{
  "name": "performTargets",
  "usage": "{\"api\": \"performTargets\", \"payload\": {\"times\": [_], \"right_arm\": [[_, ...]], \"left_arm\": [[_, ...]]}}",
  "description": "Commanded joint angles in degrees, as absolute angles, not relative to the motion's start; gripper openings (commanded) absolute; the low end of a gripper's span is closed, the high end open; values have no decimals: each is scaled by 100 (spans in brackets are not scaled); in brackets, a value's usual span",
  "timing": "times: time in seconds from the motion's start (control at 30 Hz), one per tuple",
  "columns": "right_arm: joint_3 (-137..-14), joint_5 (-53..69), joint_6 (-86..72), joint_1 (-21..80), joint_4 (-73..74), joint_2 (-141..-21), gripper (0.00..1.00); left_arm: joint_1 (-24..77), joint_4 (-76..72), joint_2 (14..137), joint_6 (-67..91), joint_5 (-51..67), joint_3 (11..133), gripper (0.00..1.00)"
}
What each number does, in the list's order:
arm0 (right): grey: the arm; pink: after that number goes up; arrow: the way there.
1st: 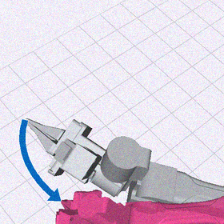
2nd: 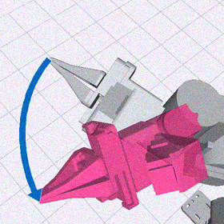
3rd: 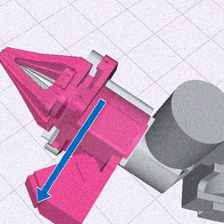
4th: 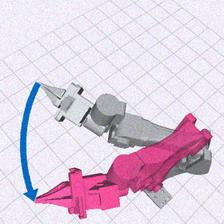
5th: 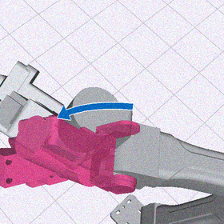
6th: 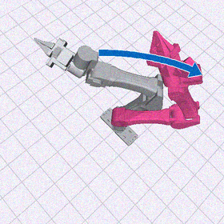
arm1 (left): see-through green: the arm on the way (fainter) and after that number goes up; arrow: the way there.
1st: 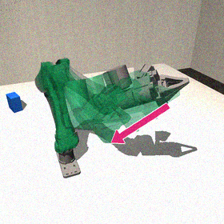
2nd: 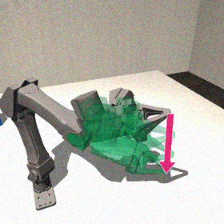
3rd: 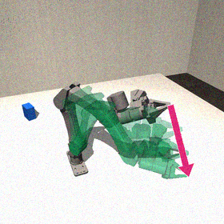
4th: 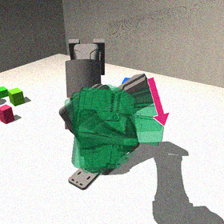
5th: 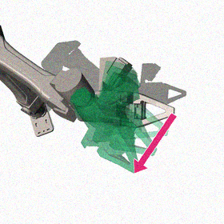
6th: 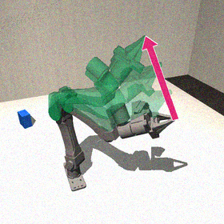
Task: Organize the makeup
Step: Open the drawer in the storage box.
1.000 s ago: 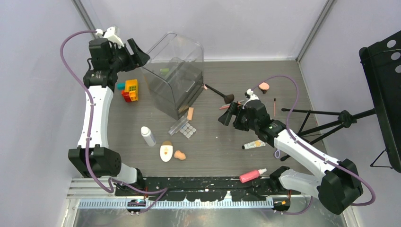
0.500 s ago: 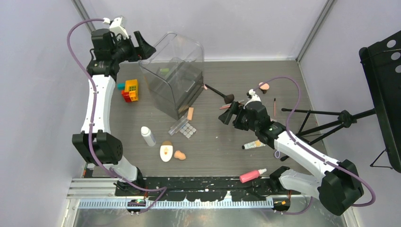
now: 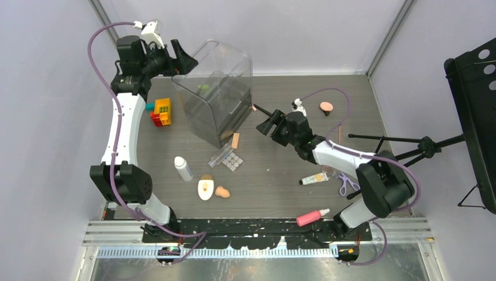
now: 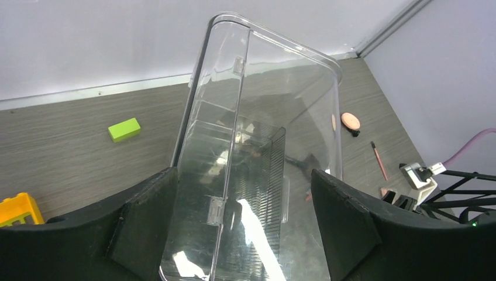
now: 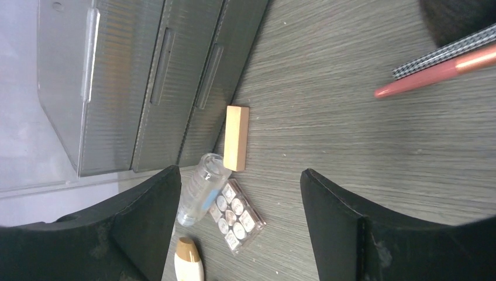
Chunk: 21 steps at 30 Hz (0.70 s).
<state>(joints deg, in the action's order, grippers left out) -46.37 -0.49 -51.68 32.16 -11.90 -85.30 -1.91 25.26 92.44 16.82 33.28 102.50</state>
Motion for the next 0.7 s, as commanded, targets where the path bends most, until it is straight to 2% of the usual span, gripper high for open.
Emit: {"api": "performTargets", "payload": {"times": [0.0, 0.33, 0.67], "right_arm": [[-4859, 157, -5617, 3309, -2011, -8816, 78], [-4321, 18, -5591, 3411, -2220, -8746, 78], [-4356, 131, -5871, 3411, -3048, -9269, 77]], "left_arm": [[-55, 2535, 8687, 1328, 2919, 10439, 85], [569, 2974, 8827, 668, 2317, 10778, 83], [667, 2850, 8873, 625, 2284, 10299, 81]]}}
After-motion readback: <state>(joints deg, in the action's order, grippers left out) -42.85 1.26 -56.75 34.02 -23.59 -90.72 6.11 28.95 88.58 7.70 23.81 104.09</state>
